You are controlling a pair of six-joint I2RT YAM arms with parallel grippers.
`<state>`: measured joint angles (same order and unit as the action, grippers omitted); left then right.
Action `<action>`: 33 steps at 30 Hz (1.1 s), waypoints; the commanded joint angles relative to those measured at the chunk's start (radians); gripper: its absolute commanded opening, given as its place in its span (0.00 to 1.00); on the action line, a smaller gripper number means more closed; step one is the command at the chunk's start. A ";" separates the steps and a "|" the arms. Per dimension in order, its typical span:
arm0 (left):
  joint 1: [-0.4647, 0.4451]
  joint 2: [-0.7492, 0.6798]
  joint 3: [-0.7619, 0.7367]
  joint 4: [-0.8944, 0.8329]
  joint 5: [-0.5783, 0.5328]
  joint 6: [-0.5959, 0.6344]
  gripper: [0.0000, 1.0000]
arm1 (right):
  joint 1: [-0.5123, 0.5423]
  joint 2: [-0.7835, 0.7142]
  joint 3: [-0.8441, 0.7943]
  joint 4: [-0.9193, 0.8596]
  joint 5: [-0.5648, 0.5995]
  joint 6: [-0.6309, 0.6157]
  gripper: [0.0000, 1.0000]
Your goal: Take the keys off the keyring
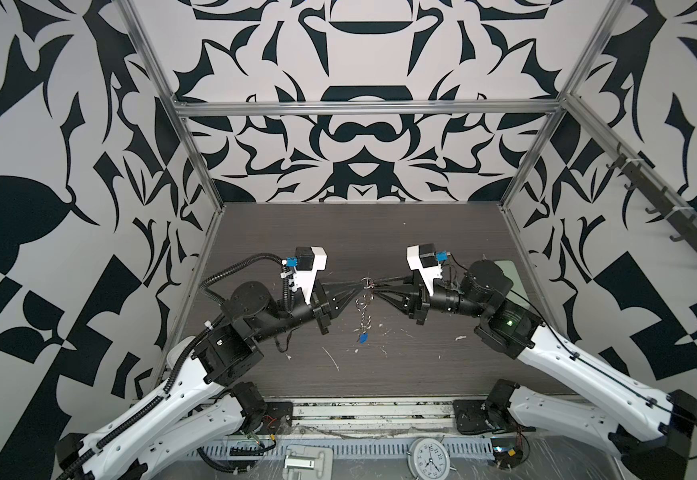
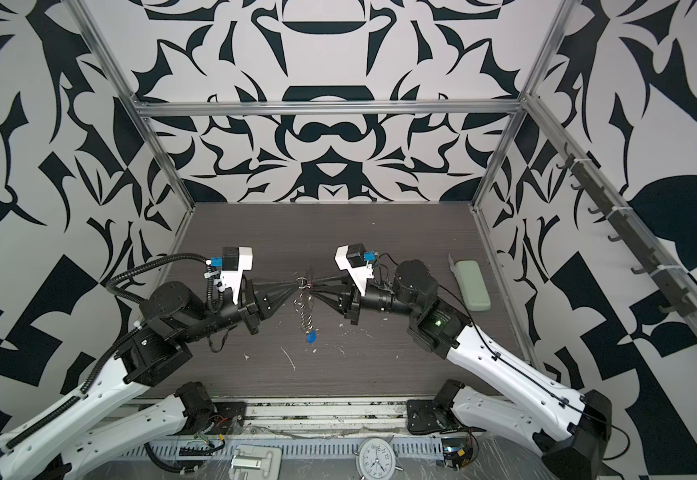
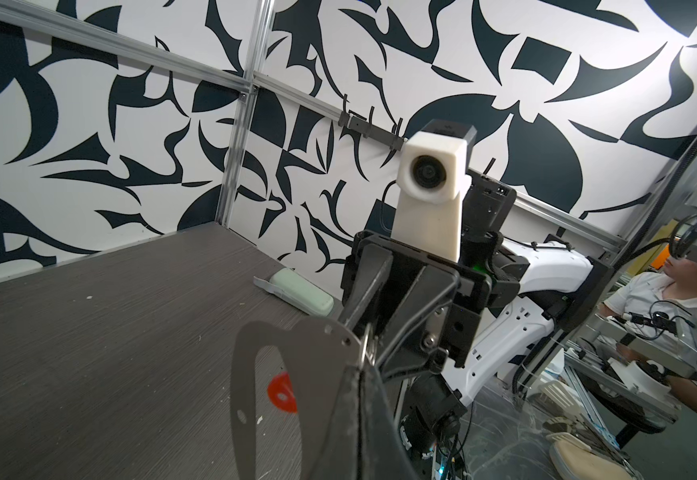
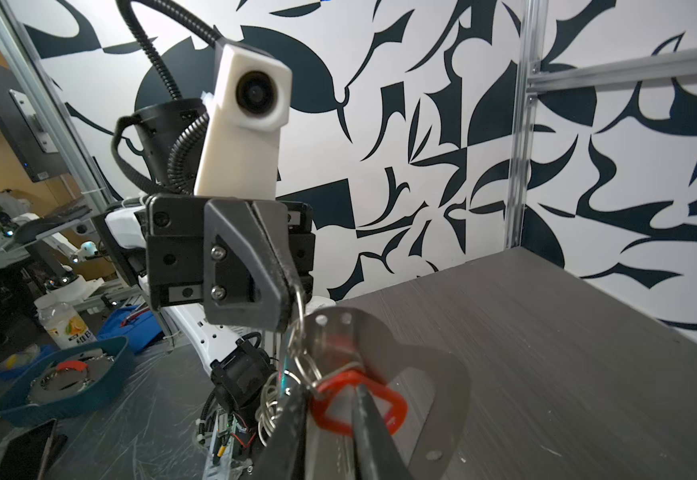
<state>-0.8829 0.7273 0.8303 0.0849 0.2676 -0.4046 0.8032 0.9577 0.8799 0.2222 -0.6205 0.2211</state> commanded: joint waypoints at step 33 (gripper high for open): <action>0.002 -0.038 0.007 -0.045 0.019 0.047 0.00 | 0.012 -0.058 0.119 -0.190 -0.020 -0.111 0.44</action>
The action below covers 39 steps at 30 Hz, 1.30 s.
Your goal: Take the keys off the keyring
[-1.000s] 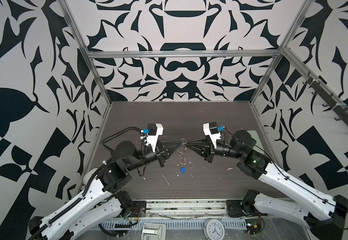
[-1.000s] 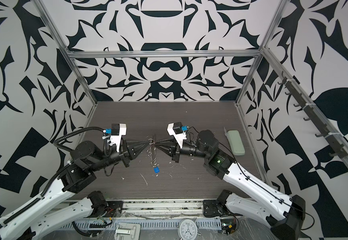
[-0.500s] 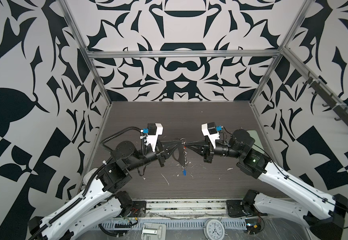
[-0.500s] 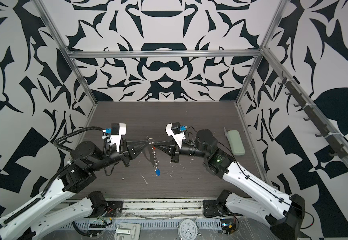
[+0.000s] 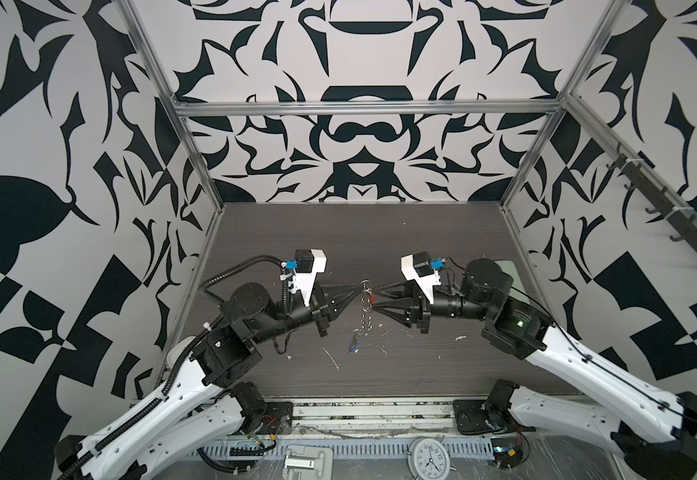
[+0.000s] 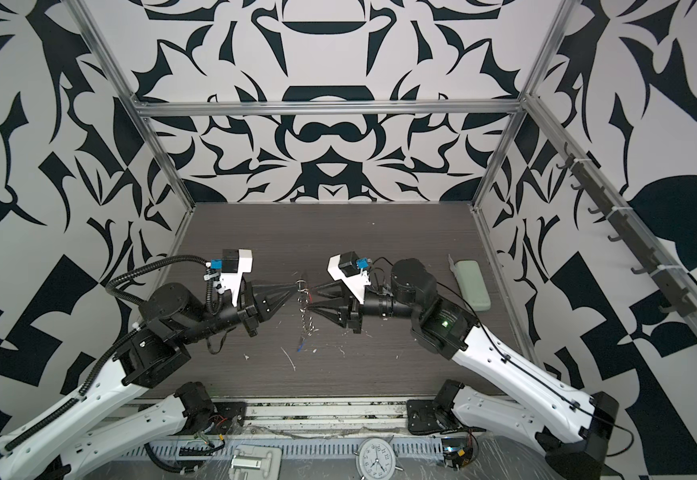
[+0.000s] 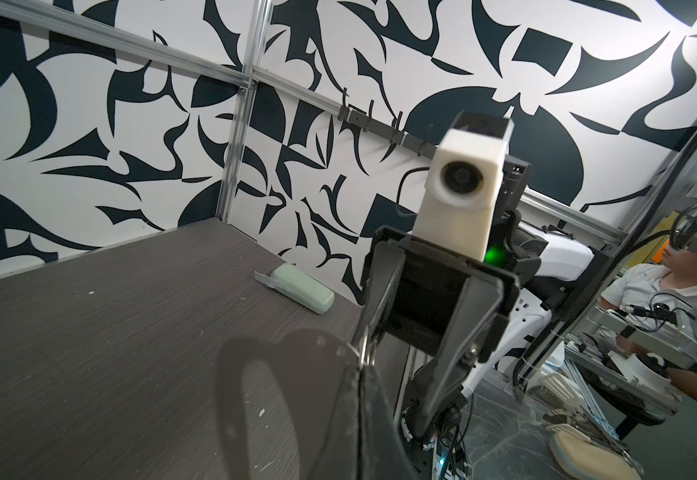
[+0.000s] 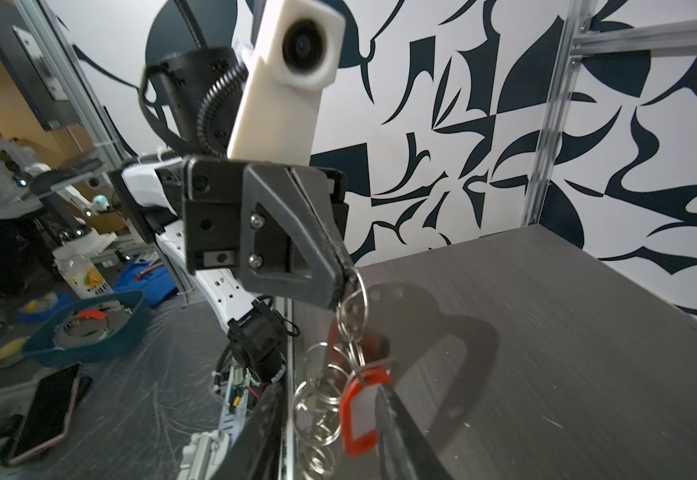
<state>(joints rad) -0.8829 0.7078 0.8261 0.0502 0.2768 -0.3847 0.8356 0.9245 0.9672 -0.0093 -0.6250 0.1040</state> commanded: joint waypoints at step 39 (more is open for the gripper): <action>0.003 -0.017 0.089 -0.206 -0.012 0.060 0.30 | -0.098 0.113 0.169 -0.084 -0.226 0.129 0.00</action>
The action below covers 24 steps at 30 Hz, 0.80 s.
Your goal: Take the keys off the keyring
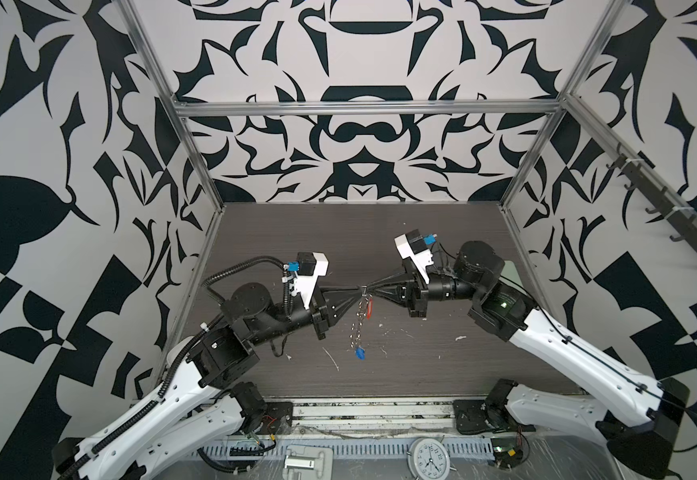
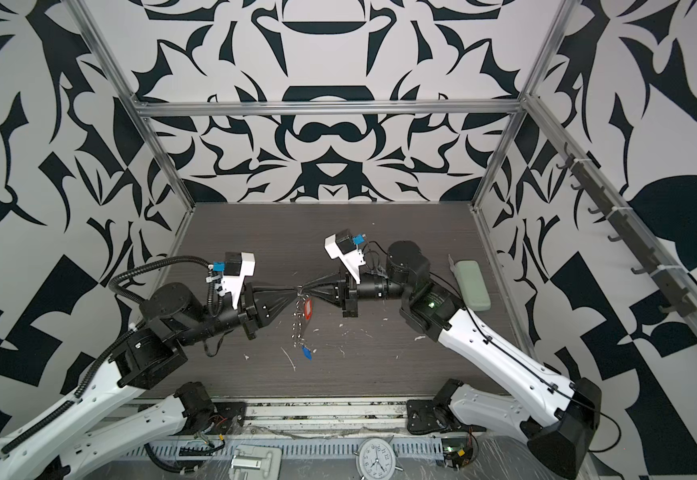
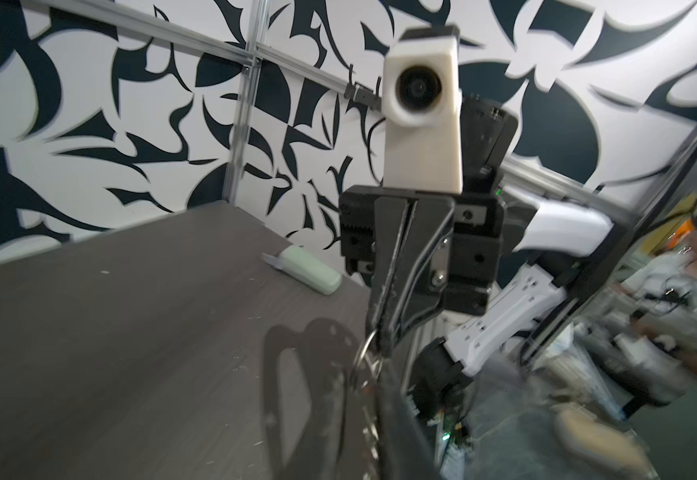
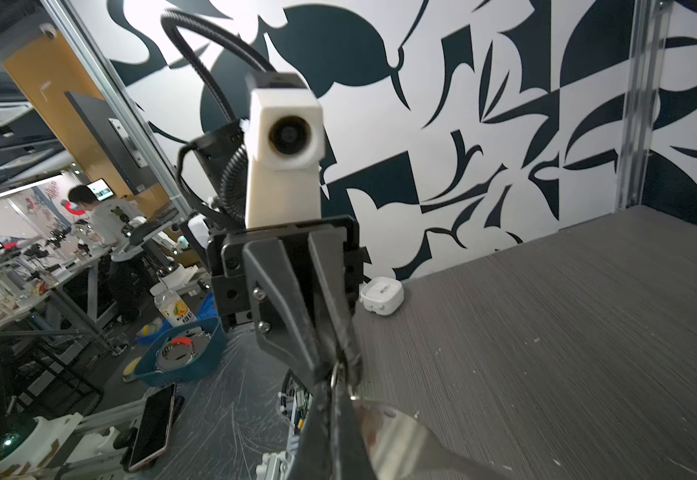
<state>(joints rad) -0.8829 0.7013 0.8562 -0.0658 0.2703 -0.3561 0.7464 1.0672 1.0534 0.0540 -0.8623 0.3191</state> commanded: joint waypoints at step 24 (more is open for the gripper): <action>0.002 0.217 0.315 -0.482 0.228 0.169 0.27 | -0.022 0.072 0.299 -0.575 -0.123 -0.273 0.00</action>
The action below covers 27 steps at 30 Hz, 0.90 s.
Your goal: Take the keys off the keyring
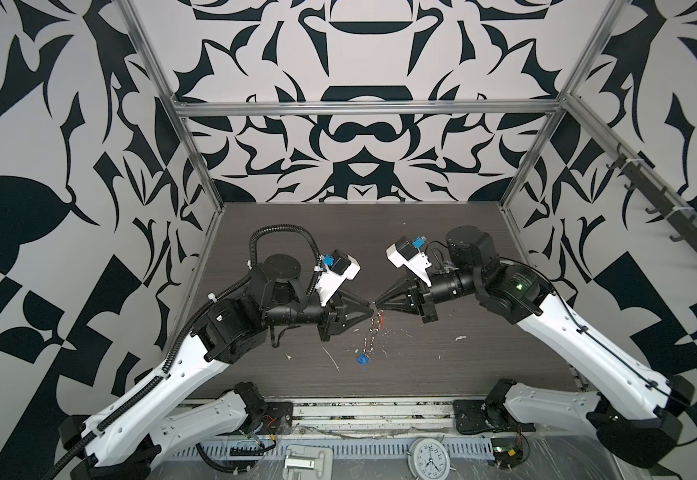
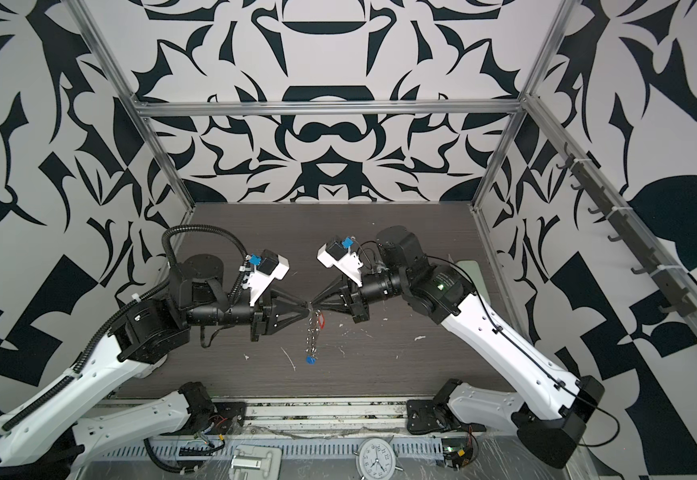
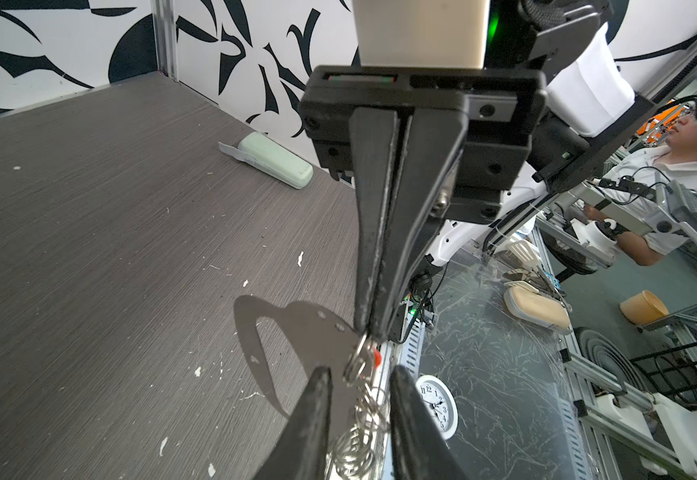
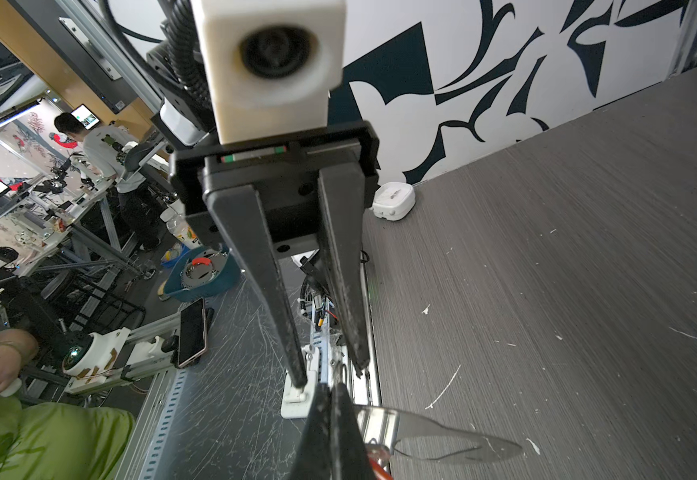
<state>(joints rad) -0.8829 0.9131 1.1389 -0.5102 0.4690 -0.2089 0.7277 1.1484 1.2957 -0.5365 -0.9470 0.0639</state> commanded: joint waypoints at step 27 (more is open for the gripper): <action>0.003 0.042 0.058 -0.021 0.035 0.037 0.04 | -0.005 0.017 0.065 0.006 -0.026 -0.008 0.00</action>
<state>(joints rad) -0.8825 0.9531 1.1744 -0.5354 0.4892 -0.1799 0.7258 1.1648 1.3102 -0.5766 -0.9604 0.0525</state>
